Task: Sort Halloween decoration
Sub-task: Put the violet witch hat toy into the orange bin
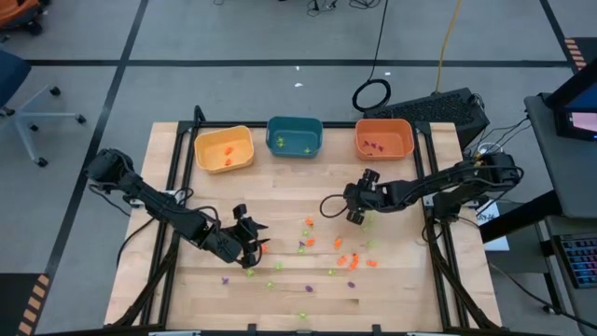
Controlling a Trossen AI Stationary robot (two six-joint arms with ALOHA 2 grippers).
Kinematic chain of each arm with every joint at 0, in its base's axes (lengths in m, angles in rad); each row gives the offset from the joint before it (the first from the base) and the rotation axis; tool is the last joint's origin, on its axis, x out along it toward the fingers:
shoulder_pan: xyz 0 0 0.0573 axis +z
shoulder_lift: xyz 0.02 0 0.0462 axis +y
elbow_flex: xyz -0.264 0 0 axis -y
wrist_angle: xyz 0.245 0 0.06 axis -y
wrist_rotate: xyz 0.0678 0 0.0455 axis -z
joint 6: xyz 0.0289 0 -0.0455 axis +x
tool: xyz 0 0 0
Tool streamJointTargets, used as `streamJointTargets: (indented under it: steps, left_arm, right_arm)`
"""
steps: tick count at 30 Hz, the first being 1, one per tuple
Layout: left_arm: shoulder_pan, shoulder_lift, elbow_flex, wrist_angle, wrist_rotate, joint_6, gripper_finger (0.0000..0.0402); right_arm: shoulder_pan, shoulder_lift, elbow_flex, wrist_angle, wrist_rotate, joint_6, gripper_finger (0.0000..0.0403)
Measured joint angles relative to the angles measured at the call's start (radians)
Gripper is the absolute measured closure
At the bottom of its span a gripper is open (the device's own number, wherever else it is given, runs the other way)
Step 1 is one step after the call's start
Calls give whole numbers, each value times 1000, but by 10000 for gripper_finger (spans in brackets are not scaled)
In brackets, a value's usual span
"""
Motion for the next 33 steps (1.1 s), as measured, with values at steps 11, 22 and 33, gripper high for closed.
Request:
streamJointTargets:
  steps: [11,22,33]
  left_arm:
    - [-2,0,0,0,2,-8,233]
    - [-26,0,0,0,6,-8,233]
    - [-25,0,0,-1,6,4,233]
  right_arm:
    - [-106,6,-2,17,-141,-152,234]
    - [-177,20,-2,20,-273,-201,243]
    - [-197,49,1,24,-301,-187,322]
